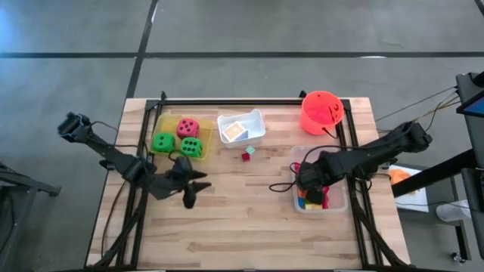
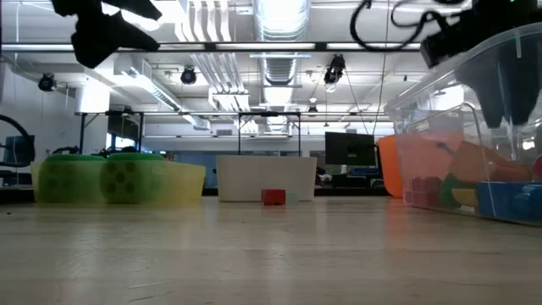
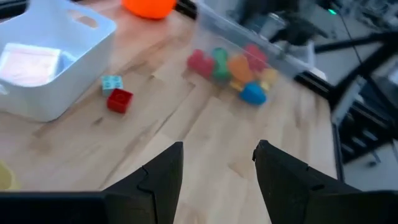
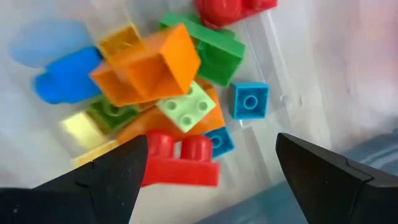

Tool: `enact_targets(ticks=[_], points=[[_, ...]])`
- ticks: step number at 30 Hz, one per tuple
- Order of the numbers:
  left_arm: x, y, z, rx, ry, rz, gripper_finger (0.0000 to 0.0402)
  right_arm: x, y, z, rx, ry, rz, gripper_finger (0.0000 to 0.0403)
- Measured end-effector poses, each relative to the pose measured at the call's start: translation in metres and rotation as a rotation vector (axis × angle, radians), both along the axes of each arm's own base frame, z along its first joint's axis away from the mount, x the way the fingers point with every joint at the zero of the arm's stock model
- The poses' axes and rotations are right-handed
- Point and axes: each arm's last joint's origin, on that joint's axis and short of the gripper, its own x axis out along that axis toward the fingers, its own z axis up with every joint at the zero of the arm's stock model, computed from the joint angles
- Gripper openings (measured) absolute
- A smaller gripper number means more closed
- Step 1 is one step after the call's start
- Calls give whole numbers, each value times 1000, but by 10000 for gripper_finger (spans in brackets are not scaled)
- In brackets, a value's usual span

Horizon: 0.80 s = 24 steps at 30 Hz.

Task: Pick & Place Toys
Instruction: Put the red game piece into the transparent bin

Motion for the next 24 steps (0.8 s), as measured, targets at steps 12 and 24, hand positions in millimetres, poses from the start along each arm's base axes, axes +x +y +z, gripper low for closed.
enact_targets(ticks=[12, 24], points=[[10, 10, -7, 4, 38, 47, 190, 0, 25, 75, 6, -144, -119, 350], [4, 7, -15, 78, 185, -134, 184, 63, 5, 111, -138, -494, -505, 350]])
